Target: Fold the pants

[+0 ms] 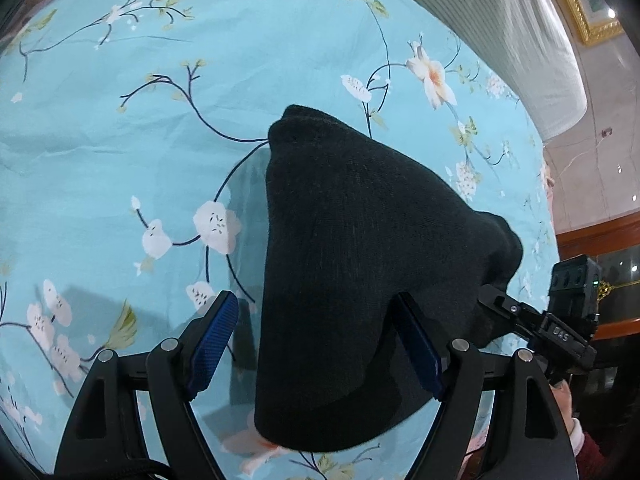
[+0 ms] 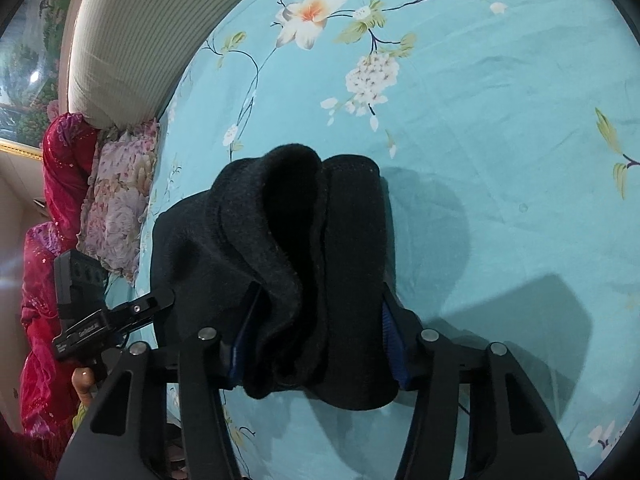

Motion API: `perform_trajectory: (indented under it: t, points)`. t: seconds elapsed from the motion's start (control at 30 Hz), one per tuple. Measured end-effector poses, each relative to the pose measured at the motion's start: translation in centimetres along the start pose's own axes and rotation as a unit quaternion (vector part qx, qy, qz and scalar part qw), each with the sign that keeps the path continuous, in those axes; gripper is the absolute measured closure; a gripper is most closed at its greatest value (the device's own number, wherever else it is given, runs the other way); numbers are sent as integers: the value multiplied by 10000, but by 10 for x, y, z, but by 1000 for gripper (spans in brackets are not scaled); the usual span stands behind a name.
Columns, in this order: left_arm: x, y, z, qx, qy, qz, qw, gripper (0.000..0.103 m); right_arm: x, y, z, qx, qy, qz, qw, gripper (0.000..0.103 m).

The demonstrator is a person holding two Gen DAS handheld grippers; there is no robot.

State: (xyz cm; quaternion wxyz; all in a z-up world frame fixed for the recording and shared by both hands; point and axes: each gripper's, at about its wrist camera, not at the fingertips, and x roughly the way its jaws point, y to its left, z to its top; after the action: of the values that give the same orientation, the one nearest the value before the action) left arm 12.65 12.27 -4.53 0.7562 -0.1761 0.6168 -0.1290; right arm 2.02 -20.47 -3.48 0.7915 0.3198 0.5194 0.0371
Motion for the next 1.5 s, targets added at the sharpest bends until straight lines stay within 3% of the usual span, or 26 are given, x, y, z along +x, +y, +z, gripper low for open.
perform_trajectory:
  t: [0.07, 0.37, 0.5, 0.9, 1.17, 1.5]
  points:
    - [6, -2, 2, 21, 9, 33, 10000, 23, 0, 0, 0, -36, 0, -5, 10000, 47]
    - [6, -12, 2, 194, -40, -84, 9998, 62, -2, 4, -1, -157, -33, 135, 9998, 53]
    - [-6, -17, 1, 238, -209, -96, 9995, 71, -6, 13, -3, -303, -77, 221, 9993, 56]
    - [-65, -18, 3, 338, -851, -26, 9958, 75, -13, 59, 13, -808, -193, 458, 9955, 59]
    - [-98, 16, 17, 29, -1242, 179, 9921, 75, 14, 106, 38, -1237, -87, 620, 9903, 59]
    - [-108, 59, 32, -279, -1387, 419, 9891, 75, 60, 142, 58, -1528, 187, 686, 9857, 59]
